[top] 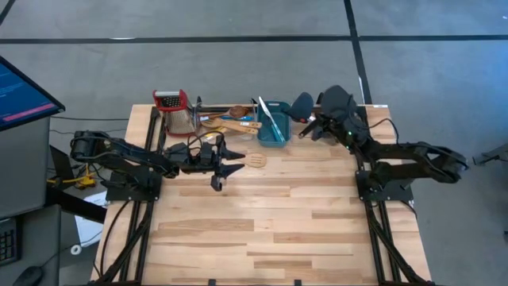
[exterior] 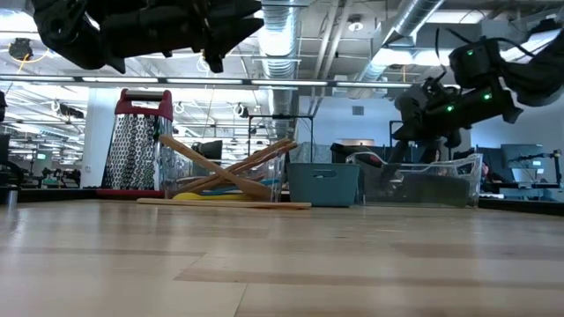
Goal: Pick & Place Kitchen Items
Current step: Put the black spatula into the right transparent bin
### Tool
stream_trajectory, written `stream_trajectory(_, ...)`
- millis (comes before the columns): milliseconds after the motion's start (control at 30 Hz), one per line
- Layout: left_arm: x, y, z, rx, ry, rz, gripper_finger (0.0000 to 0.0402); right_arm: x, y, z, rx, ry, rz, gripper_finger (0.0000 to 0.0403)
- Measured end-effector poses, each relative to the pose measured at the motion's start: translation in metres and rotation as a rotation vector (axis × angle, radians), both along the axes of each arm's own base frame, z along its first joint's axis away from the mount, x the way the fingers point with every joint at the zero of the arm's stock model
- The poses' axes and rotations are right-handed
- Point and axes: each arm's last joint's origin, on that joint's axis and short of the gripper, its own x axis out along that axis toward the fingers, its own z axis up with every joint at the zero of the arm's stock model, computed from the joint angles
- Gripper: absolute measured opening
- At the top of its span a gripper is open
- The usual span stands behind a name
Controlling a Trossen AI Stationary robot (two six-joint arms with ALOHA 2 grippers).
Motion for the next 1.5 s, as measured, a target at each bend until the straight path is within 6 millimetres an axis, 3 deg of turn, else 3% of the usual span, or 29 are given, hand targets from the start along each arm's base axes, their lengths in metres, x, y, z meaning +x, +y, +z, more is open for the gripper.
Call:
stream_trajectory(267, 0.000, 0.000, 0.000, -0.001, 0.000, 0.006, 0.0135, 0.015, -0.012, -0.010, 0.095, 0.071, 0.016, 0.0004)
stream_trajectory(533, 0.000, 0.000, 0.000, -0.002, 0.003, 0.005, 0.0135, 0.021, -0.018, -0.011, 0.194, 0.123, -0.007, 0.0048)
stream_trajectory(900, 0.001, 0.000, -0.004, -0.005, 0.045, 0.005, 0.0135, 0.019, -0.016, 0.029, 0.343, 0.256, -0.019, 0.0085)
stream_trajectory(1133, 0.001, 0.000, -0.004, -0.005, 0.045, 0.005, 0.0135, 0.018, -0.015, 0.045, 0.327, 0.256, -0.014, 0.0099)
stream_trajectory(1267, 0.001, 0.000, -0.004, -0.008, 0.045, 0.004, 0.0135, 0.018, -0.016, 0.040, 0.346, 0.290, -0.012, 0.0133)
stream_trajectory(1500, 0.001, 0.000, -0.004, -0.009, 0.045, 0.003, 0.0135, 0.018, -0.015, 0.027, 0.418, 0.371, -0.015, 0.0225)
